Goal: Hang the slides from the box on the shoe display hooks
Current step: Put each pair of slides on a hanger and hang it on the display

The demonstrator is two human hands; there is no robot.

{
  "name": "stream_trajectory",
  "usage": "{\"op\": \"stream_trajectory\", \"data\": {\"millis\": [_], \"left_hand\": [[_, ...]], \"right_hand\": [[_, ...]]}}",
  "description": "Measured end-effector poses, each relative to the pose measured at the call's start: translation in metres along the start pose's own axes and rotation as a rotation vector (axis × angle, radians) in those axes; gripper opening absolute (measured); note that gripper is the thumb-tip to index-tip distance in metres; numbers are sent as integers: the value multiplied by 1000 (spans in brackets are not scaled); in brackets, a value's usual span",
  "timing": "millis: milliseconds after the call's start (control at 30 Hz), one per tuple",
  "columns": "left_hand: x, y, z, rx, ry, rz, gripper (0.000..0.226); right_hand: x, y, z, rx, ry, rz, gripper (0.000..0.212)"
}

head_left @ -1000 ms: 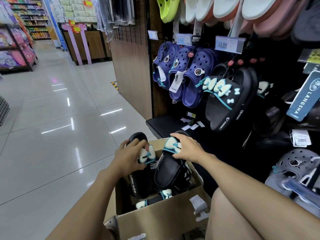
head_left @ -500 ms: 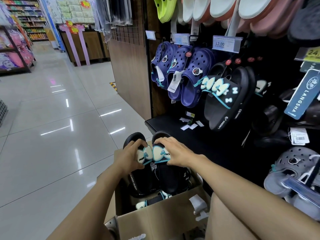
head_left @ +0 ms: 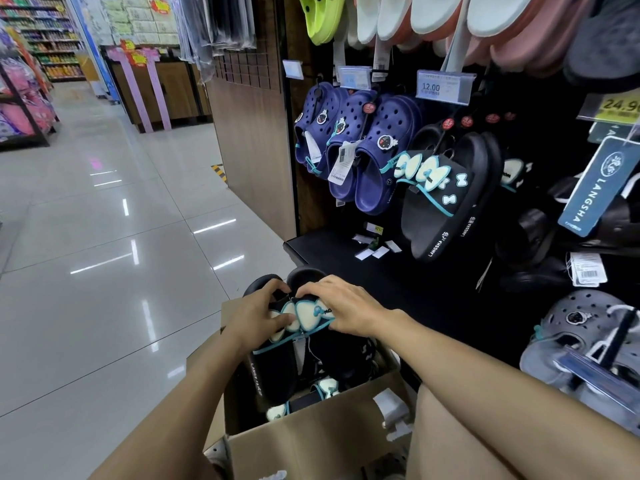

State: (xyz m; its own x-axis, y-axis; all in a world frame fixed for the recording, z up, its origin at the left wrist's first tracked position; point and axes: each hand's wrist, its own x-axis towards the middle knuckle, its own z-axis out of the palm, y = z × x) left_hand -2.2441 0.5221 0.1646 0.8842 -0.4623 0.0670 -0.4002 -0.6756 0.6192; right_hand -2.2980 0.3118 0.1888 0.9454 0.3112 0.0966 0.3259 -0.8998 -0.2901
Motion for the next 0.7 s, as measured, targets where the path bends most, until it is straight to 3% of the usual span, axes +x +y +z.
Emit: {"op": "stream_trajectory", "data": {"millis": [167,333,467,700], "left_hand": [[2,6,3,-74,-96,-15,45],[3,3,7,-135,-221,-117,69],[6,8,8,-166,-159,-138,39],[10,14,8,-258,-39,-154,28]], "right_hand": [[0,2,-5,52,3,29,66],[-3,5,-6,53,-16,-14,67],[-4,8,-7,49,-20,-84,70],[-1,13,-3,165,-9,-39,84]]}}
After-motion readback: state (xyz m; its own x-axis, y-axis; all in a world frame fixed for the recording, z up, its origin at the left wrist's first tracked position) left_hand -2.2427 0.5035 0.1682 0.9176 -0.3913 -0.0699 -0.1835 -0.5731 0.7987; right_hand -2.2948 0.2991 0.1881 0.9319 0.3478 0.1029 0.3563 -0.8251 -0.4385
